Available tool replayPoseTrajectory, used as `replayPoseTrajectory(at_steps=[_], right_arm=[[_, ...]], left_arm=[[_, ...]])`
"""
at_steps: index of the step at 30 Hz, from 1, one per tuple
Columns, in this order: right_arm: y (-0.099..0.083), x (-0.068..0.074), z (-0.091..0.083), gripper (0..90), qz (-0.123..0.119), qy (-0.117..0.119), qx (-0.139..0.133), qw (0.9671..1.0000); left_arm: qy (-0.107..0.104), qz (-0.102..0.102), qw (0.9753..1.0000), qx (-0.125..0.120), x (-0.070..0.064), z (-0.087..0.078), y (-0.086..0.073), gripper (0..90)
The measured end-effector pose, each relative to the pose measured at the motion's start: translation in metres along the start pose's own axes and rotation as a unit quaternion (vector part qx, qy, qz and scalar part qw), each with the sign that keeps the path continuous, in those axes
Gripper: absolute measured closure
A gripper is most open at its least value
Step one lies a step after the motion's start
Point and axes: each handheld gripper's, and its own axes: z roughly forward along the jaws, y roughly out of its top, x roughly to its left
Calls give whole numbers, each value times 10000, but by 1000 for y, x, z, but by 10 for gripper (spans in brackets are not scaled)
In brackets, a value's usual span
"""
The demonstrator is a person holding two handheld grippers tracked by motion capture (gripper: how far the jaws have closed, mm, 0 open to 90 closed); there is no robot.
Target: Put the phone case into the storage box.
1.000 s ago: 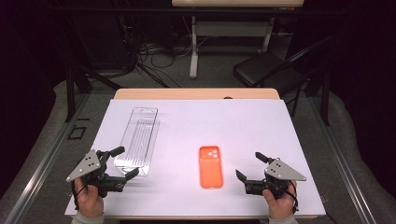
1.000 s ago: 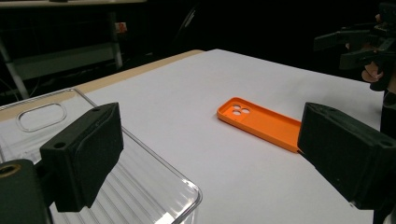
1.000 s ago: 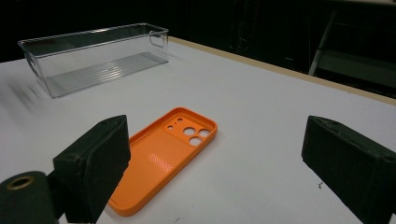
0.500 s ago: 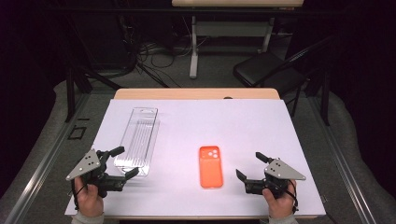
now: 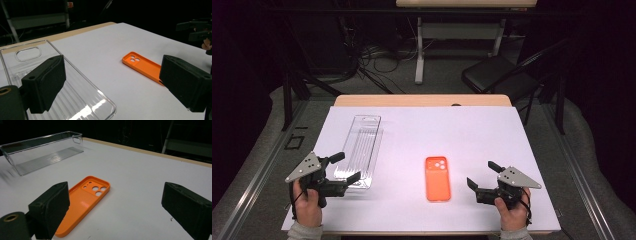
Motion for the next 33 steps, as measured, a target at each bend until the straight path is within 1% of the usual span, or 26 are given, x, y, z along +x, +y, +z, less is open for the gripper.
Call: replayPoseTrajectory(at_steps=[4,8,10,12,13,15,17,18,21,23,28,32,33], right_arm=[[1,2,2,78,-47,7,49,10000],[2,4,2,78,-91,5,53,9999],[2,4,2,78,-51,8,36,10000],[2,3,1,78,-22,2,47,10000],[2,3,0,78,-5,-7,39,10000],[2,2,0,78,11,-21,29,10000],[2,1,0,78,17,-22,27,10000],[2,1,0,78,13,-23,23,10000],[2,1,0,78,1,-12,32,10000],[2,2,1,78,12,-5,29,10000],[2,2,2,78,-24,-3,67,10000],[2,2,4,78,33,47,117,9999],[3,2,5,78,51,69,136,9999]], left_arm=[[4,-188,9998,-11,3,4,8,72],[-18,-237,9995,193,8,11,16,72],[-44,-303,9991,304,11,15,20,72],[-61,-313,9989,335,12,17,22,72],[-105,-331,9988,338,13,18,24,72],[-148,-373,9982,434,16,22,29,72],[-155,-390,9981,458,17,23,30,72],[-131,-359,9979,521,18,24,32,72],[-150,-422,9972,599,22,27,36,72],[-160,-418,9972,596,23,28,38,72],[-209,-342,9969,671,23,34,49,73],[-233,-318,9967,714,23,39,54,73],[-257,-303,9964,751,23,43,56,73]])
